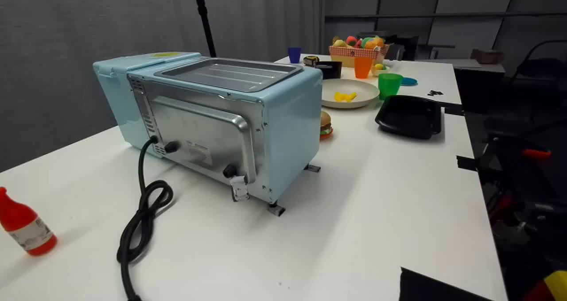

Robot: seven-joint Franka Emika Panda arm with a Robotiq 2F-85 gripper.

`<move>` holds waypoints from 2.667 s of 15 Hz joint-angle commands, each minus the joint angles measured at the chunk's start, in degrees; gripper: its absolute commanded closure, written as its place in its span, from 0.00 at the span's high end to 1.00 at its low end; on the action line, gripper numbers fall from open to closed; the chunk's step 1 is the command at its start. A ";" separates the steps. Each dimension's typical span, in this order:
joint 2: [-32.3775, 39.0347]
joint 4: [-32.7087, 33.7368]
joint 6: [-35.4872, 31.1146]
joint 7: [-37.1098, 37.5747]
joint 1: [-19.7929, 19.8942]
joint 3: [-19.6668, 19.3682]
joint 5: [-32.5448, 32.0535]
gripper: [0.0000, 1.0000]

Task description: Remove the potato chips from the plate and put them in the green cup

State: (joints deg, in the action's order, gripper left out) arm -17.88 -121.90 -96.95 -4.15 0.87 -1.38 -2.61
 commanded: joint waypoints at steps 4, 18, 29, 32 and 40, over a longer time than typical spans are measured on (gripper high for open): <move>0.07 0.15 0.15 0.03 -0.08 -0.02 -0.01 1.00; 0.08 0.15 0.15 0.04 -0.08 -0.01 -0.01 1.00; 5.81 0.88 -6.64 0.97 2.29 -3.47 1.65 1.00; 9.32 1.69 -10.29 1.55 4.06 -5.76 3.47 1.00; 21.99 6.40 -21.49 4.87 7.44 -8.66 10.36 1.00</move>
State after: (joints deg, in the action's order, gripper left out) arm -1.36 -119.76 -116.15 -1.11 7.38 -9.93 4.81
